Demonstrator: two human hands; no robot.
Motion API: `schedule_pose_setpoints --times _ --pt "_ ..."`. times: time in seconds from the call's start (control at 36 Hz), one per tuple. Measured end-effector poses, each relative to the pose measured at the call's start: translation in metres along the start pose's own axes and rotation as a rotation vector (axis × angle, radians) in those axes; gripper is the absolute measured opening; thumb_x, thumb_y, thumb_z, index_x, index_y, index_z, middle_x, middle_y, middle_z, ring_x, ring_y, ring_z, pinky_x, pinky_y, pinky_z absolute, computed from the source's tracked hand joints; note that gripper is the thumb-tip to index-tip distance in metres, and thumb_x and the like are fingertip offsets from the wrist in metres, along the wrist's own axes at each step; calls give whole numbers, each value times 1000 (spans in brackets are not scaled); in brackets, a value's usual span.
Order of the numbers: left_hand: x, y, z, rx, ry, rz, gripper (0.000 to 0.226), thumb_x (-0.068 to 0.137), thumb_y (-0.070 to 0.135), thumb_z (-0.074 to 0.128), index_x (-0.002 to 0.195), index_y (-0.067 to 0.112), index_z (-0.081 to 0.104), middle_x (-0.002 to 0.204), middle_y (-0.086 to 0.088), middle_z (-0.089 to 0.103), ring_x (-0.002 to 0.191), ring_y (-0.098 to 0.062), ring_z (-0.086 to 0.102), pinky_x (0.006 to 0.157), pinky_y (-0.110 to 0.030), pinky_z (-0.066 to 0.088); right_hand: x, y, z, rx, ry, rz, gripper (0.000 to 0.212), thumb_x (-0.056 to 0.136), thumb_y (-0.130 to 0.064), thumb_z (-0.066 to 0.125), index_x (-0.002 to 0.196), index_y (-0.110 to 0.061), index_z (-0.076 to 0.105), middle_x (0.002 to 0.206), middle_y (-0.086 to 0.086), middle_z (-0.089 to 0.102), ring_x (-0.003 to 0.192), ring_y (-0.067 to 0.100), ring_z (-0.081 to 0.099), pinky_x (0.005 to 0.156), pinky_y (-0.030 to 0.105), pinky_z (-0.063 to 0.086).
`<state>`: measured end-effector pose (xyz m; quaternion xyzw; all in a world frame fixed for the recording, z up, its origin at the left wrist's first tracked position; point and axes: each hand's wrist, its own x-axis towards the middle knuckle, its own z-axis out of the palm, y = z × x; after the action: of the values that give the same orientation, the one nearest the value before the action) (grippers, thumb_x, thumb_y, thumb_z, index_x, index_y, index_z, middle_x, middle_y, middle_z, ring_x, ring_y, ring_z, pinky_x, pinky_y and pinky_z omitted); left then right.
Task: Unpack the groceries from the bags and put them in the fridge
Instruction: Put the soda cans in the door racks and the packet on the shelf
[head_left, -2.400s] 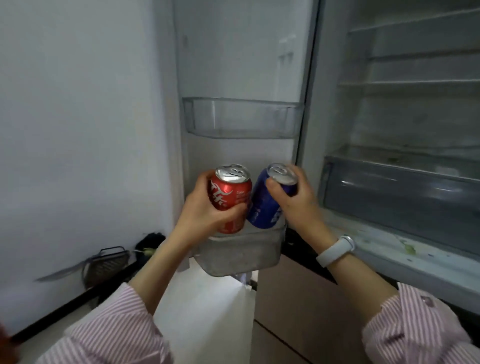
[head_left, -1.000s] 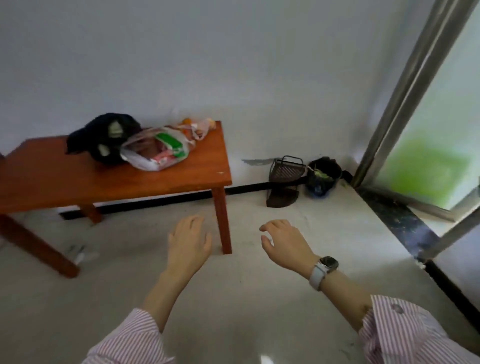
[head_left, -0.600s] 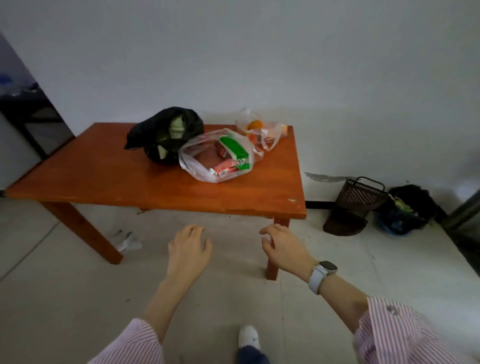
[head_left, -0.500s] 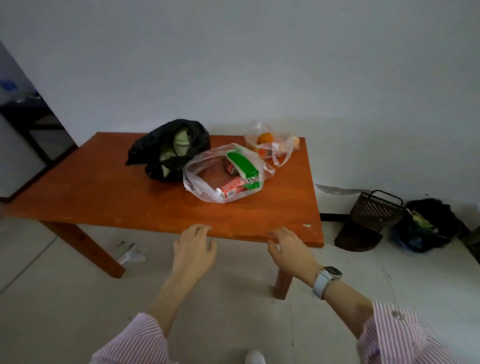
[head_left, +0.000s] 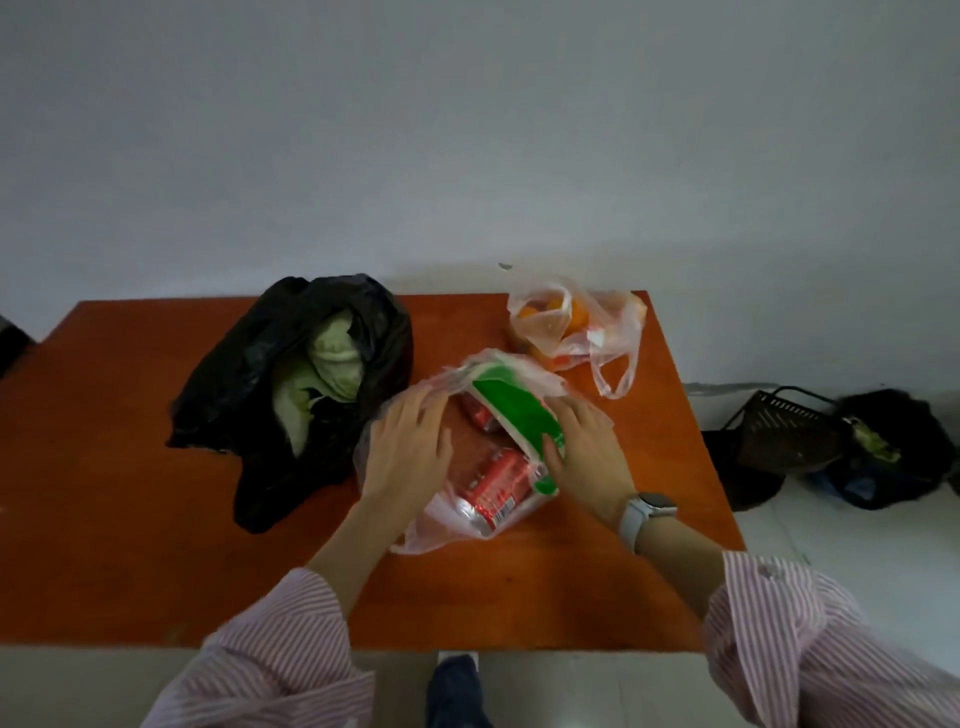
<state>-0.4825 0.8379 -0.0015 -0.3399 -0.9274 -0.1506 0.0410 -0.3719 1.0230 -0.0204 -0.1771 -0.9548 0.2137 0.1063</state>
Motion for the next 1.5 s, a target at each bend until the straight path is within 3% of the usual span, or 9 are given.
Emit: schedule_pose_setpoints --times 0.36,0.56,0.75,0.83,0.97,1.08,1.17,1.36,1.5 --pt "155 -41 89 -130 -603 264 72 90 57 40 148 25 12 158 2 -2 144 -21 -8 116 -46 11 109 24 59 161 -370 446 80 86 -62 40 147 -28 1 157 7 2 143 31 8 114 50 20" --pt "179 -60 104 -523 -590 112 36 91 41 52 112 12 58 122 1 44 113 -15 47 98 -30 38 123 45 53 209 -398 443 59 91 -55 37 144 -35 20 129 10 48 116 29 49 98 41 39" --pt "149 -77 90 -458 -481 188 23 93 32 50 76 16 53 77 7 43 72 -17 51 69 -35 41 107 23 55 198 -342 323 31 94 -29 50 120 -13 53 120 2 47 101 19 53 72 13 27" --pt "138 -79 84 -446 -419 149 25 93 28 52 69 24 45 63 6 46 68 -17 53 62 -31 36 111 20 57 316 -341 343 6 93 -22 52 93 -16 51 96 5 52 85 19 51 69 24 32" --pt "158 -76 95 -485 -464 0 23 93 31 51 73 19 50 68 -2 59 70 -22 59 63 -36 42 133 26 65 342 -272 453 30 94 -20 49 68 -20 34 63 -6 40 63 21 42 62 33 29" --pt "190 -72 118 -433 -603 -129 26 90 33 56 70 17 58 82 -8 65 83 -26 60 68 -32 42 151 33 75 354 -327 560 8 93 -16 48 95 -8 49 87 10 59 86 33 54 68 30 33" --pt "202 -71 126 -312 -568 -201 23 86 38 62 78 17 67 94 -10 67 91 -29 60 75 -32 48 153 34 79 351 -335 613 29 90 -11 50 117 -2 45 114 20 57 103 36 54 75 29 36" --pt "167 -55 88 -272 -121 65 20 85 16 59 103 15 67 98 -8 53 94 -25 53 77 -37 48 85 15 57 129 -35 138 43 85 -39 51 123 -21 48 121 4 47 111 20 43 90 40 40" --pt "120 -66 79 -407 -335 260 43 90 38 38 115 14 64 111 -2 62 103 -19 57 90 -22 39 53 3 60 -128 -302 -105 79 75 -75 37 136 -24 40 126 3 52 117 23 47 93 44 40"
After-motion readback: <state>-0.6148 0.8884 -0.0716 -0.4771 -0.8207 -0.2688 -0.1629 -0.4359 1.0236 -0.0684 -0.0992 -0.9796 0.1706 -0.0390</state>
